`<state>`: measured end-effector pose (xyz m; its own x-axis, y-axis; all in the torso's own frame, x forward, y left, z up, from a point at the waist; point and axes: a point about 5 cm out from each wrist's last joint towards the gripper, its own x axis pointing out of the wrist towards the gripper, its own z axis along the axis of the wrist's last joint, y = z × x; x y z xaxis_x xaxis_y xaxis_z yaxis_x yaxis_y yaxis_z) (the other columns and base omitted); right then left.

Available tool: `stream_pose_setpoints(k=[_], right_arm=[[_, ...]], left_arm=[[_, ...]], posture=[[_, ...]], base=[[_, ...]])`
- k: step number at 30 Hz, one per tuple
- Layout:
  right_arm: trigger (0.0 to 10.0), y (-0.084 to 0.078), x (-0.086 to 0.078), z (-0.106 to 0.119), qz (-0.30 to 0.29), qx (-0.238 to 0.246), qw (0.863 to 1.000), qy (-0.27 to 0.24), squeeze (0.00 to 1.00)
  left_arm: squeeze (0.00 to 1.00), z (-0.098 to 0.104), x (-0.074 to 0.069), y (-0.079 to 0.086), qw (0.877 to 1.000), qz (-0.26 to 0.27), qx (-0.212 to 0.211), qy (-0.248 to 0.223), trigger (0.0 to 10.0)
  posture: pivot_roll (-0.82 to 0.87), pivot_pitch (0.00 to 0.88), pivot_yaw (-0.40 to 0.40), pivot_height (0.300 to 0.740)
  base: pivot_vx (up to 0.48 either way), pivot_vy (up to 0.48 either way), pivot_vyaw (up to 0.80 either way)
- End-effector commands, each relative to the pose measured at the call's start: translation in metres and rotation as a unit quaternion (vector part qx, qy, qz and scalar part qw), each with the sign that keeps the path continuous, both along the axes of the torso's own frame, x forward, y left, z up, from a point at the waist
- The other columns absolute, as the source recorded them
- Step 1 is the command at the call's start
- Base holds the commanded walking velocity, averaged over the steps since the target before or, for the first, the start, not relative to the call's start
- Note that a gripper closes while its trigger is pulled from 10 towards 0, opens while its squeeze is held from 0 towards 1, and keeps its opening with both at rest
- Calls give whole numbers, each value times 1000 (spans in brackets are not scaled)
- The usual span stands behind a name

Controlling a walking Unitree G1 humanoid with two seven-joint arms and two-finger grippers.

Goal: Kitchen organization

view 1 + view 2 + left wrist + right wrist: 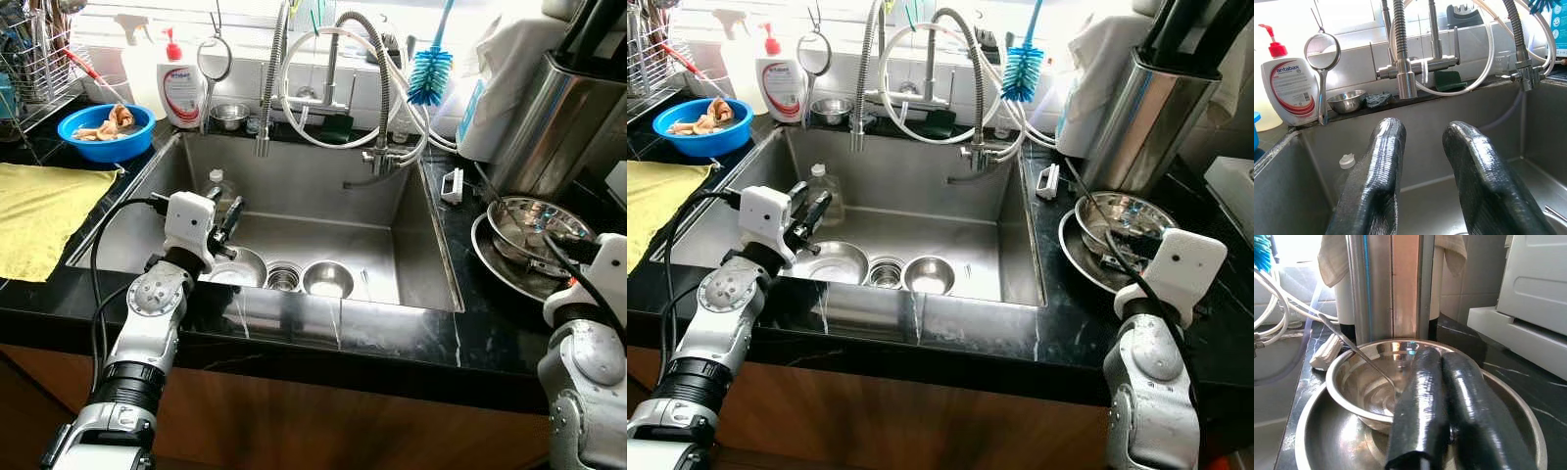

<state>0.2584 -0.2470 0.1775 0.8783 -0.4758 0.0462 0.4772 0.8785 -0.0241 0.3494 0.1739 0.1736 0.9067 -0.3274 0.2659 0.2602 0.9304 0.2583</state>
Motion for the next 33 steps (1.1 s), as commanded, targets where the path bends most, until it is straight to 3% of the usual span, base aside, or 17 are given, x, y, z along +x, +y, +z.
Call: stream_pose_setpoints(k=[1,14,25,30,32,33], right_arm=[[10000,0,0,14,-3,-23,999,-27,0],[10000,5,2,32,6,-67,996,-64,0],[10000,19,6,44,45,-109,989,-90,0],[10000,36,12,49,118,-123,980,-102,0],[10000,42,14,48,143,-105,979,-104,0],[10000,53,17,51,191,-91,971,-113,0]], left_arm=[[0,6,2,-2,1000,-1,6,-10,10000],[0,7,2,-2,1000,0,4,-12,10000],[0,8,2,-3,1000,-3,2,-15,10000],[0,7,2,-4,1000,-4,1,-15,10000],[0,7,2,-4,1000,-4,0,-15,10000],[0,6,1,-5,1000,-5,0,-15,10000]], posture=[[111,0,-73,740],[112,0,-74,740],[111,0,-73,740],[110,0,-76,740],[109,0,-76,740],[108,0,-78,740]], base=[[0,0,0],[0,0,0],[0,0,0],[0,0,0],[0,0,0],[0,0,0]])
